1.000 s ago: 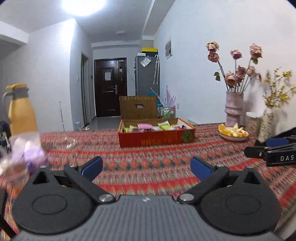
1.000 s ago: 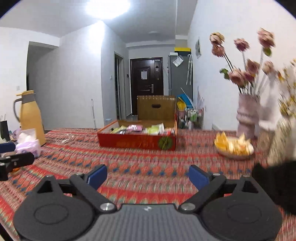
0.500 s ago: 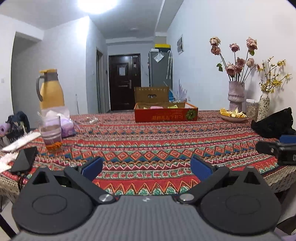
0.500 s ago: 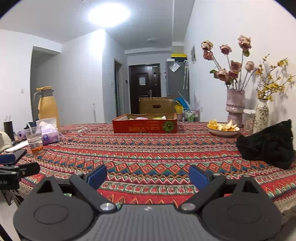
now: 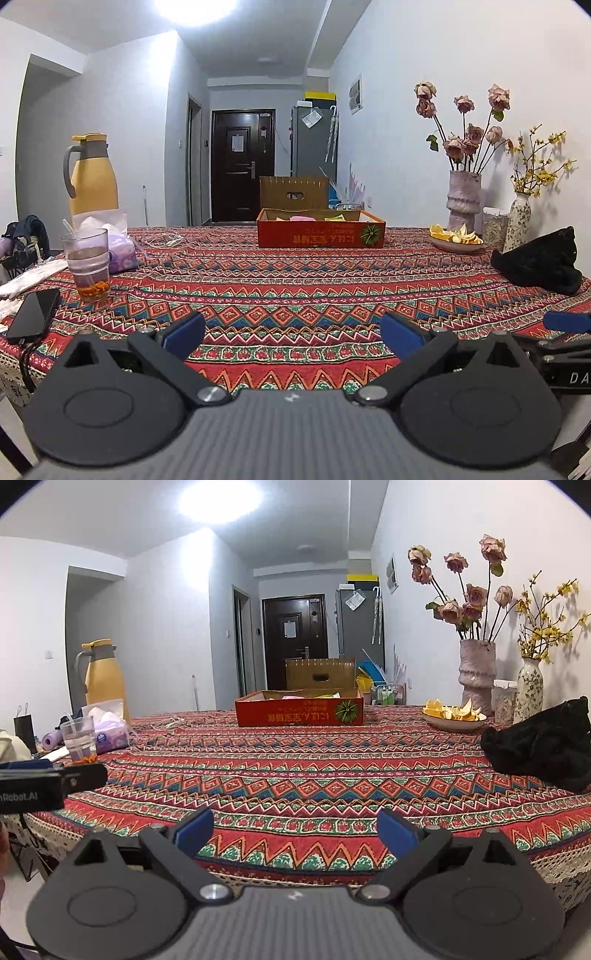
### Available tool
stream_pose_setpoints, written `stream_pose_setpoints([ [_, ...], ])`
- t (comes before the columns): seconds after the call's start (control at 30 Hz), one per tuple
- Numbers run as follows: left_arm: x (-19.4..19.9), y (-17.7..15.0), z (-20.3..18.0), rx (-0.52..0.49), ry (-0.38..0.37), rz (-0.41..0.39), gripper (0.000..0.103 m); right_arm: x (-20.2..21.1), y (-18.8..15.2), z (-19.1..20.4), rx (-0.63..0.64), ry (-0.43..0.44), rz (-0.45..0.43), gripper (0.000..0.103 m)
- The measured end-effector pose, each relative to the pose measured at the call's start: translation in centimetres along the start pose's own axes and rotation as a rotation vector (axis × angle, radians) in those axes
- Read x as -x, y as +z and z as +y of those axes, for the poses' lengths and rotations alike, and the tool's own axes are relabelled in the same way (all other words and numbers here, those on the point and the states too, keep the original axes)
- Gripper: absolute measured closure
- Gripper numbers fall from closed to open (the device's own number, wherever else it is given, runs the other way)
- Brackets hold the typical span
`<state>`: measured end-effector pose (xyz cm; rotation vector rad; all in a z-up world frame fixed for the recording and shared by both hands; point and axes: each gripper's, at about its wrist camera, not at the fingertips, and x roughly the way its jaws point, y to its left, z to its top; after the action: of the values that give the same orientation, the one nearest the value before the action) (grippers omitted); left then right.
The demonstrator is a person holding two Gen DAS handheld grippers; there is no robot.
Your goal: Organize snacks
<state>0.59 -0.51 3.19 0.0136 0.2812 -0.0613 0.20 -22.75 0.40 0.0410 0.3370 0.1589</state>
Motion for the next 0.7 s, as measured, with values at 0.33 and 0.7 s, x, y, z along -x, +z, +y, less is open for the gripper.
stream_pose_setpoints([
  [0.33,0.04,0.03,-0.04,-0.004,-0.003,-0.004,0.0,-0.18,-0.18,0.19,0.011,-0.009,0.001,0.008],
  [0.7,0.07,0.03,-0.05,-0.006,-0.001,-0.004,0.0,-0.49,-0.2,0.1,0.001,-0.001,0.018,0.008],
])
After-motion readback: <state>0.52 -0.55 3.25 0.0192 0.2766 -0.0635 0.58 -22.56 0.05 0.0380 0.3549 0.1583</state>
